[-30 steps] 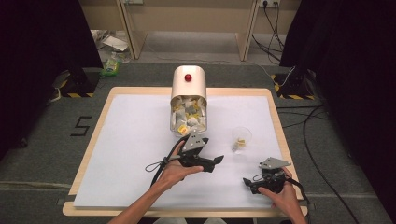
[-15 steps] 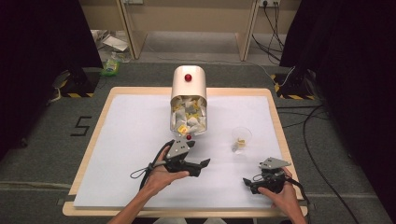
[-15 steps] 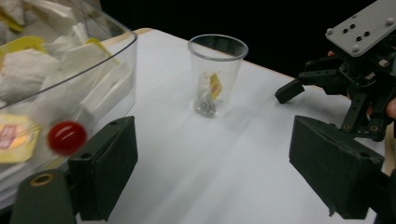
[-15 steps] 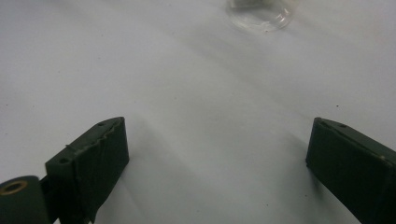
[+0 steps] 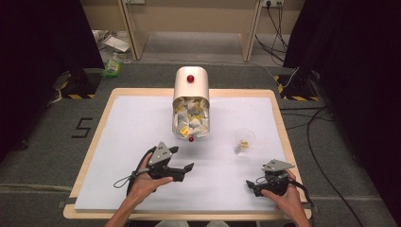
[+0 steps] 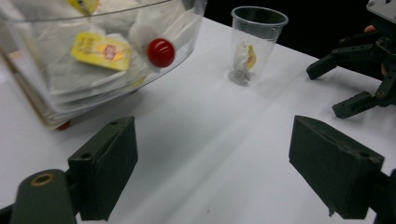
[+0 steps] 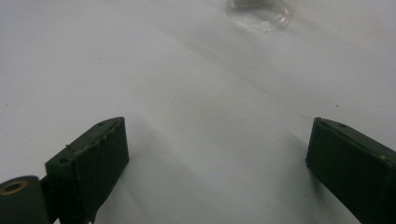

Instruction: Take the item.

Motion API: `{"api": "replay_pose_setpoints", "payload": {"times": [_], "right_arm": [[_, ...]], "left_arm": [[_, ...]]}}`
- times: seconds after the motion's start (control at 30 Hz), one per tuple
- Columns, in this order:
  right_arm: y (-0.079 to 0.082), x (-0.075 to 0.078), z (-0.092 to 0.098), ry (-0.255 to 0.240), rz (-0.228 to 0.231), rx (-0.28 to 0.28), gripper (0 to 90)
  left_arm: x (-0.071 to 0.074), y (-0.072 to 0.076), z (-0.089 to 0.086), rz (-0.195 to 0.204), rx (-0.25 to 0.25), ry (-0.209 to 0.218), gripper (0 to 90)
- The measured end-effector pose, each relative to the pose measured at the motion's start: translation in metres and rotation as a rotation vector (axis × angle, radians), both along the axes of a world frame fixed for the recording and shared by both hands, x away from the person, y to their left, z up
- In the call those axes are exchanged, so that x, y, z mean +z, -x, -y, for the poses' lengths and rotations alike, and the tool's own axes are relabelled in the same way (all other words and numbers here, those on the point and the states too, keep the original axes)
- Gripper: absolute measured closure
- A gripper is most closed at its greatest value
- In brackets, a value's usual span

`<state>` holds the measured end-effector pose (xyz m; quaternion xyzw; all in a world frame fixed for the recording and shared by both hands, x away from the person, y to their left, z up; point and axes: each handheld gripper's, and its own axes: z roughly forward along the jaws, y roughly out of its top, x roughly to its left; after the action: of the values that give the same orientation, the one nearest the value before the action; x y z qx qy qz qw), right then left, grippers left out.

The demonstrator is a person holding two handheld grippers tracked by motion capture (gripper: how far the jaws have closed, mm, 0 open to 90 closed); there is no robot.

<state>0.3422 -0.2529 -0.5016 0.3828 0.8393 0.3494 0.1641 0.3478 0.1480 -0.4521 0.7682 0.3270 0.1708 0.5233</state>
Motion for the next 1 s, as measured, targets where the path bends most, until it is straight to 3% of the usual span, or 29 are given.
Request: {"api": "replay_pose_setpoints", "payload": {"times": [0.6, 1.0], "right_arm": [[0.000, 0.000, 0.000, 0.000, 0.000, 0.000, 6.4], [0.000, 0.000, 0.000, 0.000, 0.000, 0.000, 6.4]], "left_arm": [[-0.013, -0.002, -0.048, -0.017, 0.117, -0.001, 14.9], [-0.031, 0.001, -0.078, -0.056, 0.183, -0.049, 15.2]]}}
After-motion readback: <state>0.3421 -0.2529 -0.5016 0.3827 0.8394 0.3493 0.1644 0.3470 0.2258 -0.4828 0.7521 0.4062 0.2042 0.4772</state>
